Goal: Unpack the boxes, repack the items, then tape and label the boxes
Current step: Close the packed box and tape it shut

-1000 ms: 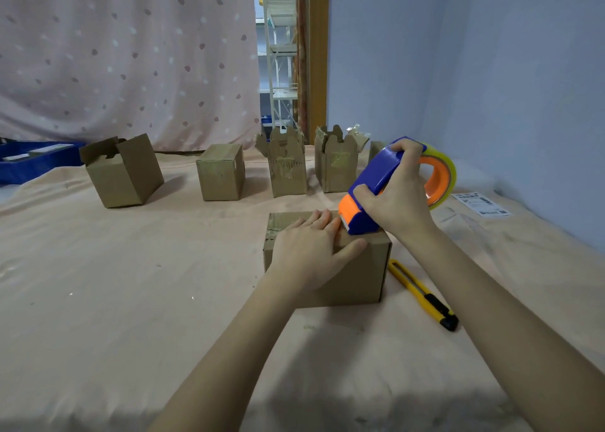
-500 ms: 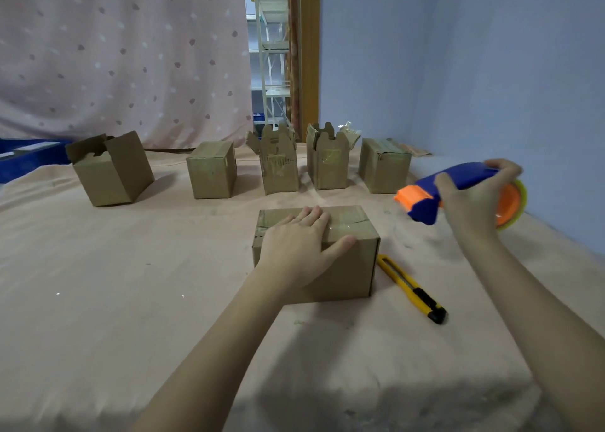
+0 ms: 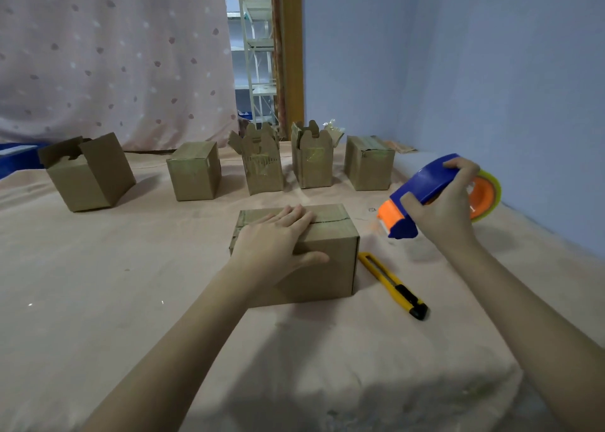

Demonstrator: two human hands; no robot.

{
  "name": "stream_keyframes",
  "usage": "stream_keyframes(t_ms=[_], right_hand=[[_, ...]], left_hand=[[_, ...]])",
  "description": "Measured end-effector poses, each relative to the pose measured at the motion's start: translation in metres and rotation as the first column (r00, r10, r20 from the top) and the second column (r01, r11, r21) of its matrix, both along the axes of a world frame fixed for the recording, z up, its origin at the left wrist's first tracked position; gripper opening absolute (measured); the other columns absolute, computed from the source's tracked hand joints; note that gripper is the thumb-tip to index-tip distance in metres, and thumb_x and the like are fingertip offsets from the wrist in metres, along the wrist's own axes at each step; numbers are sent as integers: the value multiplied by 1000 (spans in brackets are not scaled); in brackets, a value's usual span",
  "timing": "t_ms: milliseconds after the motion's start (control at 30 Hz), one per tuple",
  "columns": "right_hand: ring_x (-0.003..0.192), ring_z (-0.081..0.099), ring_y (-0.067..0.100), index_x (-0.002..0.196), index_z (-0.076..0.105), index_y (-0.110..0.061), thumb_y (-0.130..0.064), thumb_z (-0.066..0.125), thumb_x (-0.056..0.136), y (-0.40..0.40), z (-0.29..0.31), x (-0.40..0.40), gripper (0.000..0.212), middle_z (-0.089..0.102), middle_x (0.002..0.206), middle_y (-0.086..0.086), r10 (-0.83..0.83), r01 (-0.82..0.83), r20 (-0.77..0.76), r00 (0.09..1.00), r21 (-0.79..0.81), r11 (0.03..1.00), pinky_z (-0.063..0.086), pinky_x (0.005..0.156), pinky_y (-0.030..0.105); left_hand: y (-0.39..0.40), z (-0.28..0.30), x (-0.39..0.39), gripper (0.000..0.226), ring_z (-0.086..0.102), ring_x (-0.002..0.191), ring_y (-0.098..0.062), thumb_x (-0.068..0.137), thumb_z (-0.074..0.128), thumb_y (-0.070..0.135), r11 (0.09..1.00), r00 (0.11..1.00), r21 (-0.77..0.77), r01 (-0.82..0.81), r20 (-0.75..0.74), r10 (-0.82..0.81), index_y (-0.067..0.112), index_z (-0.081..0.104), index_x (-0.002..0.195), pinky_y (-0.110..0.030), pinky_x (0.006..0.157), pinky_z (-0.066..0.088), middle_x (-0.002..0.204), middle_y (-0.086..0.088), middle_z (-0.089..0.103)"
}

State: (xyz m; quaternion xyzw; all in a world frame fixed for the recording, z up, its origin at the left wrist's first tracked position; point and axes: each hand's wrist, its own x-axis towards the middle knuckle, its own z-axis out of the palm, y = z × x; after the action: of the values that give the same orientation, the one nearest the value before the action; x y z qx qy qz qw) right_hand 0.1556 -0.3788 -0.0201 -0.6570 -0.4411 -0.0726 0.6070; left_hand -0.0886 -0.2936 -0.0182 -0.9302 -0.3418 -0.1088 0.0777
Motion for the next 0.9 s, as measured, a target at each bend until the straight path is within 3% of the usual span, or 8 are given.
stream_keyframes(t_ms=[67, 167, 300, 500, 700, 900], right_hand=[[92, 46, 18, 128, 28, -4, 3, 75, 72, 1, -8, -4, 73, 34, 106, -11, 9, -9, -16, 1000, -20, 1000, 50, 71, 34], [90, 49, 20, 126, 28, -4, 2, 75, 72, 6, -17, -9, 72, 38, 97, -17, 7, -7, -6, 1000, -37, 999, 52, 71, 39], [90, 58, 26, 123, 27, -11, -6, 76, 73, 14, -24, -18, 70, 45, 105, -1, 14, -12, 18, 1000, -113, 994, 55, 73, 42], [74, 54, 19, 120, 28, -10, -11, 75, 76, 30, -31, -36, 65, 49, 96, 4, 18, -6, 73, 997, -150, 989, 40, 55, 18], [78, 60, 24, 118, 26, -16, -17, 74, 76, 37, -28, -36, 63, 53, 97, 6, 15, 17, 150, 989, -207, 978, 51, 60, 32], [83, 60, 24, 119, 26, -17, -25, 75, 76, 44, -22, -35, 66, 54, 103, 6, 45, 13, 210, 977, -270, 963, 50, 58, 29]], left_hand=[[0, 0, 0, 82, 9, 146, -8, 83, 32, 74, 1000, 1000, 3, 7, 1, -7, 34, 11, 152, -27, 114, 19, 160, 10, 9], [0, 0, -1, 80, 9, 146, -9, 84, 32, 74, 1000, 1000, 10, 16, 10, -17, 35, 10, 151, -28, 114, 19, 160, 9, 9], [0, -1, 0, 79, 10, 146, -10, 83, 31, 74, 1000, 1000, 21, 21, 18, -22, 38, 11, 151, -29, 115, 20, 160, 8, 11], [-1, -1, 1, 84, 9, 147, -11, 81, 38, 76, 1000, 1000, 7, 10, 1, -10, 39, 10, 151, -29, 115, 18, 160, 8, 9], [-1, -2, 2, 86, 9, 147, -11, 79, 42, 76, 1000, 1000, 26, 3, 4, -3, 39, 12, 150, -28, 115, 16, 160, 6, 9], [0, -2, 4, 85, 12, 146, -11, 79, 43, 76, 1000, 1000, 30, 1, 17, -2, 39, 15, 150, -28, 114, 19, 160, 6, 12]])
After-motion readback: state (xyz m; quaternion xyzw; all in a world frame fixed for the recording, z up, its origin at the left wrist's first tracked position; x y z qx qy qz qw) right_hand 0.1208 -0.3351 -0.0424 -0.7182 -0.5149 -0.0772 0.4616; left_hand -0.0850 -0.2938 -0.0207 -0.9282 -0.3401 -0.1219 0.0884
